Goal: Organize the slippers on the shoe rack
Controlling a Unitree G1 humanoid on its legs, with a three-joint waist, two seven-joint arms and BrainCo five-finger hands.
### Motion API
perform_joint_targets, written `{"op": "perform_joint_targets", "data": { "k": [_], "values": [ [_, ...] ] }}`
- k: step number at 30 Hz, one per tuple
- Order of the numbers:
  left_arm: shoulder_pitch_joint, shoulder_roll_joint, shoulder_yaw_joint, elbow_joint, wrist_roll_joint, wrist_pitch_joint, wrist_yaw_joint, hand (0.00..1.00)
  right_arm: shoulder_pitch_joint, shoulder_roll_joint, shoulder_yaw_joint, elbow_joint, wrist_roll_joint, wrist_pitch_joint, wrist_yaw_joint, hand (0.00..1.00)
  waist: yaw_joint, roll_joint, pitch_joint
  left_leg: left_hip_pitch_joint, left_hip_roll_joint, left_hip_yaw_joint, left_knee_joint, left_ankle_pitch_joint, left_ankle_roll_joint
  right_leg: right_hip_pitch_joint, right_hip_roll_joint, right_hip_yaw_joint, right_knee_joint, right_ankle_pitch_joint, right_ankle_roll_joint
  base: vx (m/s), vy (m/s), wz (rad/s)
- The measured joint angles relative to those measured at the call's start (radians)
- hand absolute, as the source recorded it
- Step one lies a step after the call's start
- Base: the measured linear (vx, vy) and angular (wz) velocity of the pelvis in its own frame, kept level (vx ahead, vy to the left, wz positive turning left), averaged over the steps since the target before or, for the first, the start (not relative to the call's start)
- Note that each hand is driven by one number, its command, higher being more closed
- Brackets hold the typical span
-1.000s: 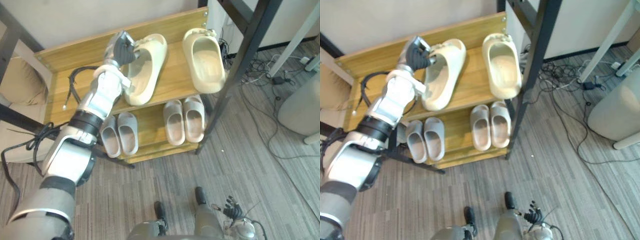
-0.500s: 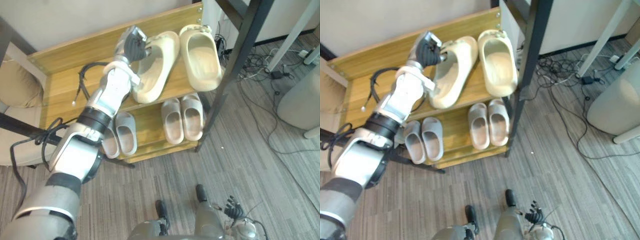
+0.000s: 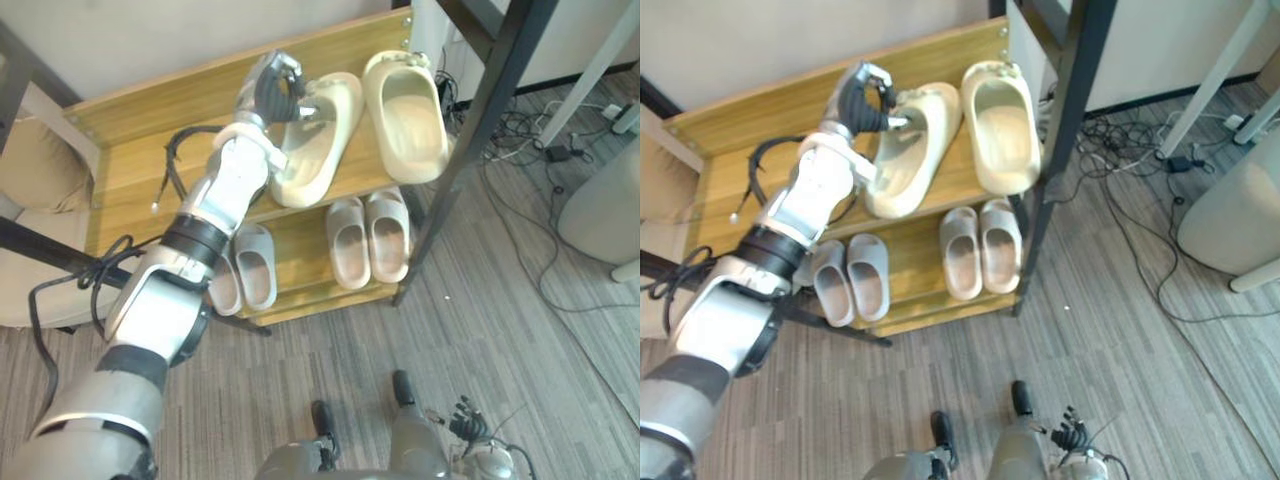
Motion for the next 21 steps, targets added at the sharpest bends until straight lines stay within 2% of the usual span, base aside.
{"op": "perform_joint_targets", "data": {
  "k": [7, 12, 17, 21],
  "values": [
    [0.000, -0.002, 0.038, -0.015, -0.043, -0.002, 0.024, 0.00, -0.009, -0.005, 0.002, 0.021, -0.001, 0.000, 0.000, 0.00, 0.000, -0.001, 0.004, 0.007, -0.003, -0.014, -0.015, 0.005, 0.005, 0.015, -0.002, -0.010, -0.017, 0.005, 0.001, 0.00, -0.003, 0.05],
    [0.006, -0.003, 0.057, -0.123, -0.099, -0.013, 0.051, 0.00, -0.022, -0.005, 0.005, 0.043, -0.002, 0.001, 0.000, 0.00, 0.002, -0.002, 0.004, 0.014, -0.004, -0.040, -0.015, 0.006, 0.005, 0.042, -0.004, -0.037, -0.033, 0.005, 0.001, 0.02, -0.010, 0.14],
    [0.128, -0.003, 0.134, -0.298, -0.161, -0.043, 0.094, 0.00, -0.053, -0.010, 0.013, 0.073, -0.004, 0.002, 0.000, 0.00, 0.004, -0.002, 0.004, 0.014, -0.003, -0.049, -0.015, 0.008, 0.005, 0.048, -0.004, -0.047, -0.034, 0.005, 0.001, -0.01, -0.009, 0.06],
    [0.300, -0.011, 0.193, -0.421, -0.227, -0.059, 0.097, 0.00, -0.053, -0.010, 0.016, 0.079, -0.021, 0.002, -0.001, 0.00, 0.005, -0.003, 0.004, 0.023, -0.003, -0.062, -0.015, 0.010, 0.004, 0.070, -0.004, -0.060, -0.047, 0.006, 0.000, -0.02, -0.013, 0.10]
  ]
}}
